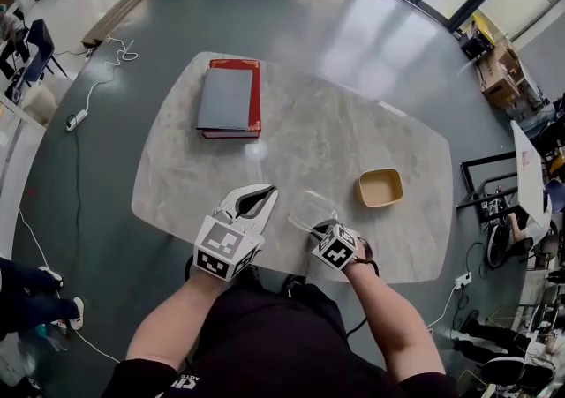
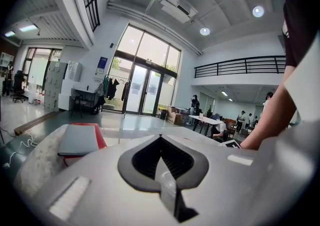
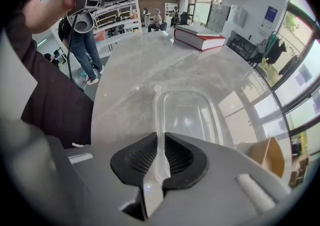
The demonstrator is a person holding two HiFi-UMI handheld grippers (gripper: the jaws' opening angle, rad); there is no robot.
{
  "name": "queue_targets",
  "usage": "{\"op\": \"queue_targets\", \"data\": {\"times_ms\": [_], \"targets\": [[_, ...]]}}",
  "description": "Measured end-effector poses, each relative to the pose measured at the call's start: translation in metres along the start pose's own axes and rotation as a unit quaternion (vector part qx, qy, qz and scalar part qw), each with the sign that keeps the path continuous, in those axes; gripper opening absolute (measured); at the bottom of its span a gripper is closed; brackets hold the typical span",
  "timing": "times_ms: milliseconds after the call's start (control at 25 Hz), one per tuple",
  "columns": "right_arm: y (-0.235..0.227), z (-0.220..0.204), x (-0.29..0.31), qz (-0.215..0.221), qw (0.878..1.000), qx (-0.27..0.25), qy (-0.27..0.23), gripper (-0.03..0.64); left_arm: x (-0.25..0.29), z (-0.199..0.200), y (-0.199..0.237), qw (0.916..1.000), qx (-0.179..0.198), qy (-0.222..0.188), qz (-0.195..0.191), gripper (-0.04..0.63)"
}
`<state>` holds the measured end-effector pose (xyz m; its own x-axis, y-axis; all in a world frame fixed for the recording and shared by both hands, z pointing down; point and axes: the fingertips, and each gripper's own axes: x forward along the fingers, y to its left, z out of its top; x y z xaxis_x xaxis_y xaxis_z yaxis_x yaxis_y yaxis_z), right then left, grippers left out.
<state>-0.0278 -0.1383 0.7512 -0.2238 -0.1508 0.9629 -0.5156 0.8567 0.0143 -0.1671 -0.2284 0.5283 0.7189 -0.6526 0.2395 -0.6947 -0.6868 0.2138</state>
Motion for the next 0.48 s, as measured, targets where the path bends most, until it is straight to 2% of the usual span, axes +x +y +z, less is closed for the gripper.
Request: {"op": "queue_targets", "data": {"times_ms": [240,480], "targets": [[-0.012,0.014,-0.023,-0.013,0.997,0.052,-0.052,0.057,-0.001,0.005,0.0,0.9999,0.007,0.004,-0.008,-0.002],[-0.034,0.019,-0.067,-0.021,0.985,0.117,-0.123,0.058,0.011,0.023,-0.011,0.9999,0.014,-0.004,-0.007,-0.002]]}}
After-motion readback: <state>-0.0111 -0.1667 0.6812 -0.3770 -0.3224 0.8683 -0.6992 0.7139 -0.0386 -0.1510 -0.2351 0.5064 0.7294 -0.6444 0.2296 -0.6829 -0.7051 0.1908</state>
